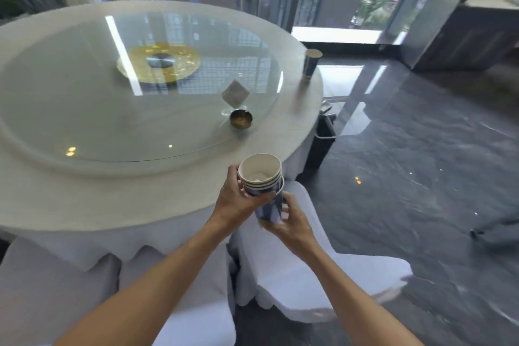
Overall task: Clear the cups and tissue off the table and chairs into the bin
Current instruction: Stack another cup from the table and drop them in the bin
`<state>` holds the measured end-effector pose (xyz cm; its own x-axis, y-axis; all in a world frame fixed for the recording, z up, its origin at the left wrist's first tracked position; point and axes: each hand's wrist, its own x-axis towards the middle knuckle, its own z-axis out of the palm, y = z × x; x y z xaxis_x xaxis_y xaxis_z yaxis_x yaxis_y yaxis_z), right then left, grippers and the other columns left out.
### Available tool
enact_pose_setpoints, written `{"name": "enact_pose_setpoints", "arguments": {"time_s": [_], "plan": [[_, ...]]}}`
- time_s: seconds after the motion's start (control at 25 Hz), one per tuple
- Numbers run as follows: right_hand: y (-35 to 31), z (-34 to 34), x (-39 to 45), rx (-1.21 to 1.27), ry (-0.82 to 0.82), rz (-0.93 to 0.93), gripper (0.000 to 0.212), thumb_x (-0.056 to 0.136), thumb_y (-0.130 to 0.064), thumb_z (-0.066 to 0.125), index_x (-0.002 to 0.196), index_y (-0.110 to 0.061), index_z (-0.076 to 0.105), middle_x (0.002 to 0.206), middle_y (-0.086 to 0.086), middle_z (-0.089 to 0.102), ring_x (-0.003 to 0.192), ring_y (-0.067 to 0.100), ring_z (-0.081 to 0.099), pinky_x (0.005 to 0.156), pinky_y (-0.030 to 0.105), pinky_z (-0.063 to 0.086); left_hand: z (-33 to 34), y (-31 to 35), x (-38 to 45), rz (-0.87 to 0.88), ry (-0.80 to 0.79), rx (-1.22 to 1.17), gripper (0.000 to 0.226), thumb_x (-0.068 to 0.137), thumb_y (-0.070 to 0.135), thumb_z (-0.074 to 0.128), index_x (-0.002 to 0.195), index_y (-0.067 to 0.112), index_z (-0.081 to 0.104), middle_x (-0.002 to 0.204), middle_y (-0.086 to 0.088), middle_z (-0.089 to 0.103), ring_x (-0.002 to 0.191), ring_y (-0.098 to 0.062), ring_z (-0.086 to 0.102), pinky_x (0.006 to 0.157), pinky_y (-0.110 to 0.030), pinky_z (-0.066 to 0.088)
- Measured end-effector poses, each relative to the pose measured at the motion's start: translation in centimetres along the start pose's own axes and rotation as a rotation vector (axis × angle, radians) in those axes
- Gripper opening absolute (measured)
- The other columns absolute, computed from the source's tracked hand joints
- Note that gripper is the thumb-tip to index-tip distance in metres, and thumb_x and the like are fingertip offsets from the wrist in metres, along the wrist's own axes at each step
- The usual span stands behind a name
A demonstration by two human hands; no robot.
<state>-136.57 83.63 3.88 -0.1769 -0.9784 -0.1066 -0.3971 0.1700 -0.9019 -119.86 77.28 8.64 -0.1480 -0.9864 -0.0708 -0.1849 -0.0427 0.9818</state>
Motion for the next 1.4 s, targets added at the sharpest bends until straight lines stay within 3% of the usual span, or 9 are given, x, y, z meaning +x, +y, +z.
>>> {"name": "enact_pose_setpoints", "arguments": {"time_s": [0.12, 0.24, 0.32, 0.52, 0.68, 0.84, 1.04, 1.24, 1.4], "plan": [[1.7, -7.6, -1.7, 0.019, 0.050, -0.026, 0.054, 0.069, -0.033, 0.088, 0.110, -0.044, 0.055, 0.110, -0.013, 0.070, 0.103, 0.010, 0.068, 0.085, 0.046, 0.061, 7.4, 2.0, -1.7, 0.039, -0.070, 0.019, 0.088, 0.054, 0.048, 0.098, 0.126, 0.027, 0.052, 0.119, 0.004, 0.074, 0.109, -0.017, 0.074, 0.093, -0.047, 0.061], [4.3, -15.4, -3.6, 0.051, 0.067, -0.033, 0.052, 0.071, -0.023, 0.089, 0.110, -0.040, 0.058, 0.103, -0.010, 0.073, 0.095, 0.007, 0.070, 0.081, 0.038, 0.063, 15.3, 3.8, -3.6, 0.068, -0.106, 0.033, 0.078, 0.064, 0.032, 0.099, 0.123, 0.023, 0.050, 0.118, 0.000, 0.073, 0.107, -0.017, 0.074, 0.086, -0.027, 0.061], [6.3, -20.4, -4.8, 0.033, 0.068, -0.023, 0.049, 0.072, -0.021, 0.088, 0.108, -0.040, 0.059, 0.100, -0.012, 0.073, 0.094, 0.009, 0.070, 0.078, 0.030, 0.061, 20.6, 5.1, -4.7, 0.088, -0.123, 0.027, 0.073, 0.063, 0.036, 0.099, 0.117, 0.026, 0.050, 0.116, 0.001, 0.072, 0.105, -0.016, 0.074, 0.081, -0.020, 0.060], [10.2, -29.2, -5.5, 0.026, 0.060, 0.004, 0.049, 0.071, -0.018, 0.088, 0.107, -0.038, 0.061, 0.109, -0.001, 0.072, 0.099, 0.010, 0.069, 0.080, 0.024, 0.058, 30.0, 6.6, -5.4, 0.051, -0.153, 0.019, 0.081, 0.061, 0.048, 0.096, 0.125, 0.025, 0.051, 0.119, 0.007, 0.071, 0.106, -0.016, 0.074, 0.088, -0.037, 0.063], [12.3, -33.6, -2.8, 0.038, 0.026, 0.038, 0.043, 0.074, -0.007, 0.087, 0.107, -0.022, 0.065, 0.103, 0.004, 0.066, 0.087, -0.006, 0.066, 0.075, 0.019, 0.057, 35.1, 6.3, -3.4, 0.003, -0.126, -0.028, 0.099, 0.052, 0.056, 0.095, 0.135, 0.026, 0.050, 0.125, 0.006, 0.070, 0.113, -0.019, 0.072, 0.092, -0.043, 0.063], [14.9, -36.9, 1.5, 0.024, -0.088, 0.065, 0.052, 0.073, -0.015, 0.089, 0.115, -0.035, 0.066, 0.107, -0.001, 0.070, 0.098, 0.004, 0.068, 0.078, 0.017, 0.056, 39.6, 4.2, 1.1, -0.047, -0.098, -0.036, 0.099, 0.049, 0.068, 0.093, 0.132, 0.024, 0.062, 0.121, 0.004, 0.076, 0.113, -0.022, 0.073, 0.093, -0.053, 0.061], [17.3, -42.1, 8.9, -0.038, -0.195, 0.149, 0.053, 0.068, -0.038, 0.077, 0.118, -0.027, 0.064, 0.108, -0.002, 0.073, 0.099, 0.015, 0.071, 0.087, 0.031, 0.057, 45.6, 4.5, 7.7, -0.087, -0.090, -0.003, 0.095, 0.049, 0.061, 0.093, 0.130, 0.025, 0.062, 0.119, 0.007, 0.075, 0.110, -0.019, 0.072, 0.091, -0.037, 0.062], [16.2, -47.1, 18.8, 0.181, -0.041, 0.196, 0.018, 0.098, -0.015, 0.061, 0.108, -0.022, 0.073, 0.095, -0.002, 0.074, 0.086, 0.008, 0.068, 0.067, 0.026, 0.057, 48.7, 4.4, 13.8, -0.138, -0.002, 0.032, 0.093, 0.049, 0.052, 0.096, 0.131, 0.033, 0.058, 0.125, 0.009, 0.069, 0.113, -0.016, 0.069, 0.096, -0.040, 0.061], [15.9, -49.3, 26.8, 0.221, -0.203, 0.151, 0.015, 0.096, -0.023, 0.069, 0.110, -0.023, 0.073, 0.102, 0.002, 0.078, 0.097, 0.017, 0.075, 0.082, 0.041, 0.064, 52.1, 5.3, 18.3, -0.108, 0.059, 0.094, 0.090, 0.058, 0.041, 0.100, 0.136, 0.032, 0.056, 0.129, 0.009, 0.067, 0.115, -0.013, 0.066, 0.099, -0.037, 0.057]]}}
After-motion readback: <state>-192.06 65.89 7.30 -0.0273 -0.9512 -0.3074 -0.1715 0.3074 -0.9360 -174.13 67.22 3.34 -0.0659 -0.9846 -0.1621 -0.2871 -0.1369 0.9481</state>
